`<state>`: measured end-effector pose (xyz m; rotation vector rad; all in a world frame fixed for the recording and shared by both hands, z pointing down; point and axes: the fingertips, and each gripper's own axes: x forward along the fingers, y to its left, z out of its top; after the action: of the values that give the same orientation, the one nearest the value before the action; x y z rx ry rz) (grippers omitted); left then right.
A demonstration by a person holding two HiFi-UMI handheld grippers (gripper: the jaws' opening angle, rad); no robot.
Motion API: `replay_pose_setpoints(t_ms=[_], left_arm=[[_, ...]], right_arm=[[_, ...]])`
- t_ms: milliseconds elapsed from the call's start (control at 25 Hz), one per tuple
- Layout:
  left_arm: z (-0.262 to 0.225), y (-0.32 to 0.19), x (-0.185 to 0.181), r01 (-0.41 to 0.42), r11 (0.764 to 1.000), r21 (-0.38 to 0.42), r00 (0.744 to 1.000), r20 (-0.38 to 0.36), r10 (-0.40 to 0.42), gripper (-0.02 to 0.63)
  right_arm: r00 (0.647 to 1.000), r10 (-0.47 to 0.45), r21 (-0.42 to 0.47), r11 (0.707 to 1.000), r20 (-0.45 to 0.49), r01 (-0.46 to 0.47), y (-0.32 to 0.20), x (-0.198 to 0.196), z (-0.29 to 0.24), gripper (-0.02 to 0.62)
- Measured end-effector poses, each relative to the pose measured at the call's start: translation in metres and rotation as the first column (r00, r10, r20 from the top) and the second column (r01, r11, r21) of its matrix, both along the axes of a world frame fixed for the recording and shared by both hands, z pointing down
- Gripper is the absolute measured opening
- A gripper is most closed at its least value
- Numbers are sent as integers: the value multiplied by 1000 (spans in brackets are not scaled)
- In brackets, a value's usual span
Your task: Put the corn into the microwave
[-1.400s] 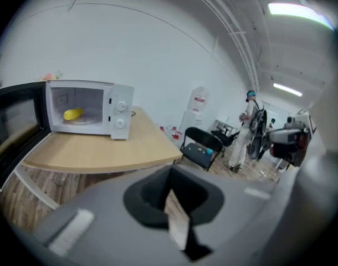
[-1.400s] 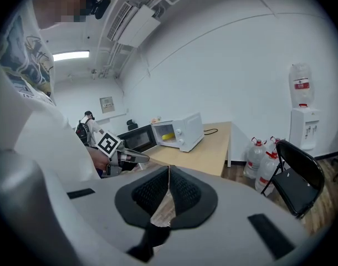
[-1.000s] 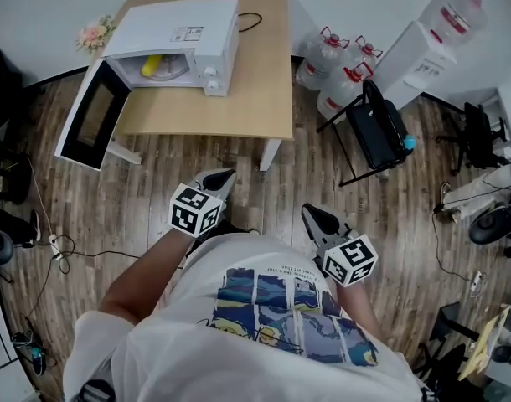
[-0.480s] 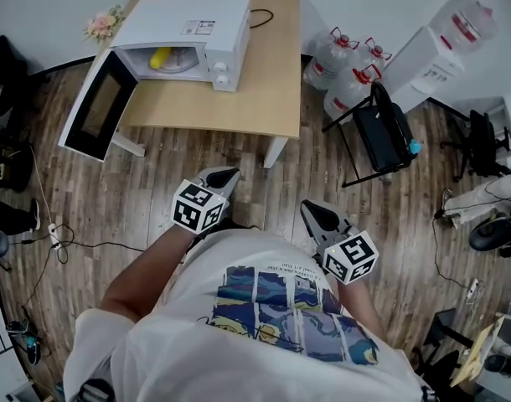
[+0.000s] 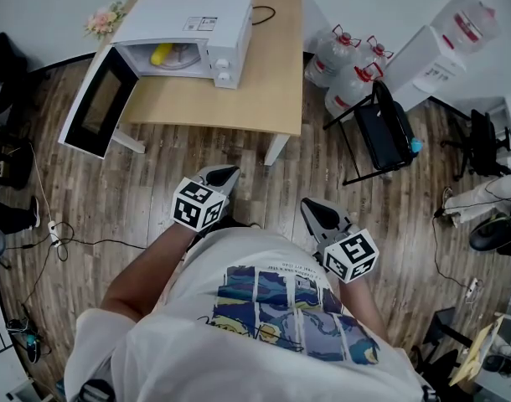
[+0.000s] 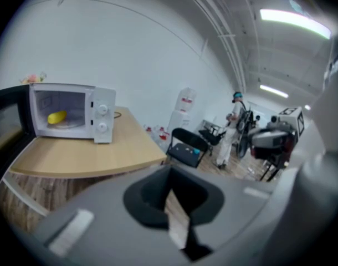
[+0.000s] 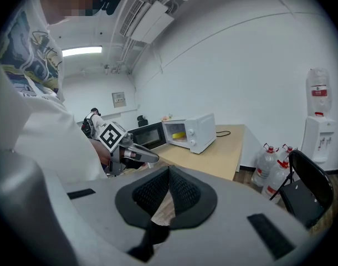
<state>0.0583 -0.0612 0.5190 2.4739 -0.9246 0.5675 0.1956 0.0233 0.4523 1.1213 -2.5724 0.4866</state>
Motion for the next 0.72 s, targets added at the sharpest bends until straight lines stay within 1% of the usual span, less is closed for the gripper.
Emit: replay_pose_setpoints(t_ms=[360,720], left_arm=[[7,4,-2,-4,1000,-13,1000,15,4,9],[10,1,-12,28,999,-20,999,27,-27,9]], right_arm=[[1000,-4,-15,1000,-11,4,4,1,4,9],[999,-30,-13,999,-23,30,-3,1,6,9]])
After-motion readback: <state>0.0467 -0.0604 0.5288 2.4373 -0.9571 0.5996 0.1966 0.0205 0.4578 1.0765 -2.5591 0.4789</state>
